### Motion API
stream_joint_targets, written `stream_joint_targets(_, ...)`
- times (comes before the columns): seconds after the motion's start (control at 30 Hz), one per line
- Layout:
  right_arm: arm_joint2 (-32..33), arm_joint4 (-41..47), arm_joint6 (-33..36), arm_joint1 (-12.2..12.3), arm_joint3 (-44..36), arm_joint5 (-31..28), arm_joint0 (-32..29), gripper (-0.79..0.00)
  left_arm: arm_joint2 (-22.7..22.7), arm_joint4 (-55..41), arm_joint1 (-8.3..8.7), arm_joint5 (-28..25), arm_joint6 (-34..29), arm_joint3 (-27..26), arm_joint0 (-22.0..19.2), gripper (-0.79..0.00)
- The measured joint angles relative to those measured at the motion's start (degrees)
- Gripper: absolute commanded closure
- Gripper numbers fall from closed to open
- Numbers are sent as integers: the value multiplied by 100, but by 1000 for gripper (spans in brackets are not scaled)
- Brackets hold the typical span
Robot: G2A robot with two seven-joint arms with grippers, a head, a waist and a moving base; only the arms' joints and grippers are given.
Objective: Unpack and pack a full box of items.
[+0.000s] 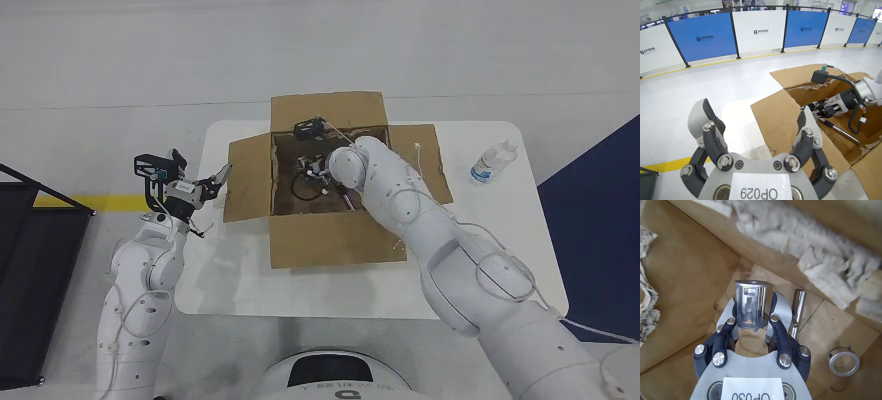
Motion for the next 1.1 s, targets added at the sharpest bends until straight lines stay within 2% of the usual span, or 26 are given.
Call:
stream_joint_targets(0.2,489,-306,82,551,-1229,-469,-557,0,0,0,0,0,0,0,0,-785)
stream_joint_targets(0.3,903,-599,350,889,-2298,-195,-1073,0,0,0,0,0,0,0,0,-785)
stream_joint_targets(0.43,1543,-1118,1058,1306,-4218,218,-2065,0,0,0,0,0,0,0,0,-785)
stream_joint_targets(0.53,1621,-1167,1161,1341,-4864,256,-2234,0,0,0,0,0,0,0,0,-785)
stream_joint_targets(0.63,1608,-1158,1138,1338,-4544,250,-2181,0,0,0,0,0,0,0,0,-785)
stream_joint_targets(0.8,1641,-1153,1043,1340,-4550,284,-2237,0,0,0,0,0,0,0,0,-785)
stream_joint_targets(0.97,2111,-1025,35,1475,-5222,-142,-2793,0,0,0,0,0,0,0,0,-785)
stream_joint_targets(1.1,2716,-1119,-279,1675,-6184,-557,-3567,0,0,0,0,0,0,0,0,-785)
